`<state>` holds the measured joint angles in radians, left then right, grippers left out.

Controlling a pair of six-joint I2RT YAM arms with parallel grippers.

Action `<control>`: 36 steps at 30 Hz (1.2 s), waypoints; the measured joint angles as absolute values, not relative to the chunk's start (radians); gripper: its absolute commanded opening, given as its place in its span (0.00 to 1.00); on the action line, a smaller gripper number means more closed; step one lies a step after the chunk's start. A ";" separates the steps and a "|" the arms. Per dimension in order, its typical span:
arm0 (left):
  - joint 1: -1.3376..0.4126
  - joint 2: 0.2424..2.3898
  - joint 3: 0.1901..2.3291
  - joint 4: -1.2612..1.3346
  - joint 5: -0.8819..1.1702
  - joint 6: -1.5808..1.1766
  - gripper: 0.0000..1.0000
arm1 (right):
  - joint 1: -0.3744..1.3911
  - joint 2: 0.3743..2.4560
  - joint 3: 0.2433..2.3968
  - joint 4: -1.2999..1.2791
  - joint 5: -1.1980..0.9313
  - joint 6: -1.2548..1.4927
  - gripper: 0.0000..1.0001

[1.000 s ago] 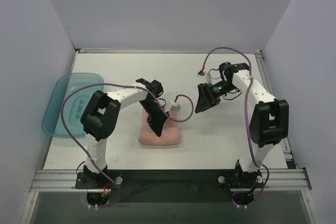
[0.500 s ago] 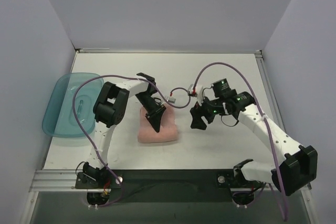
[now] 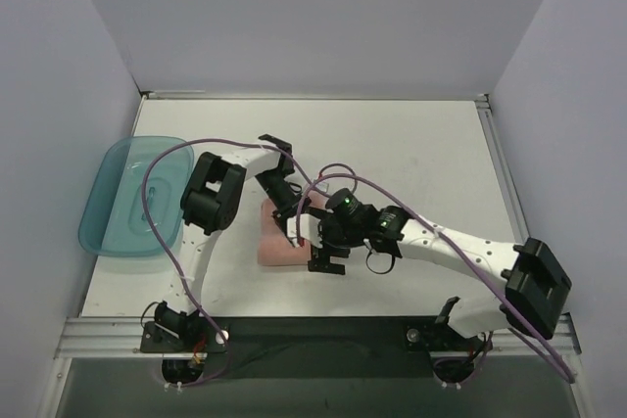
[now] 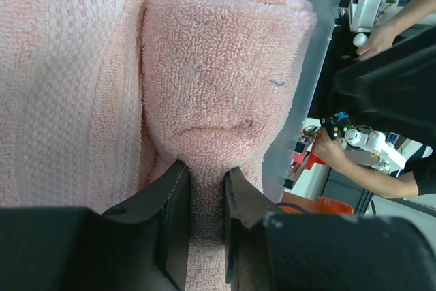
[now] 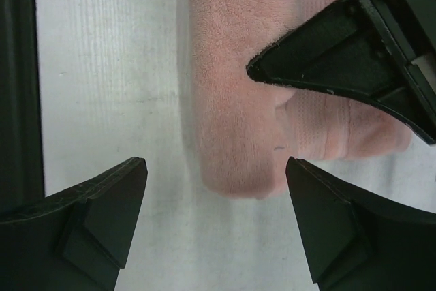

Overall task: Roll the towels
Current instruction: Roll the towel

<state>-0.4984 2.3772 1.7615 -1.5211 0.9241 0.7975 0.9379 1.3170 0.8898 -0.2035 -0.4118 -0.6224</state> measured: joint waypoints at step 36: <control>0.006 1.892 1.703 -1.130 0.900 0.643 0.66 | 0.729 1.912 1.253 -0.516 -0.880 -0.487 0.00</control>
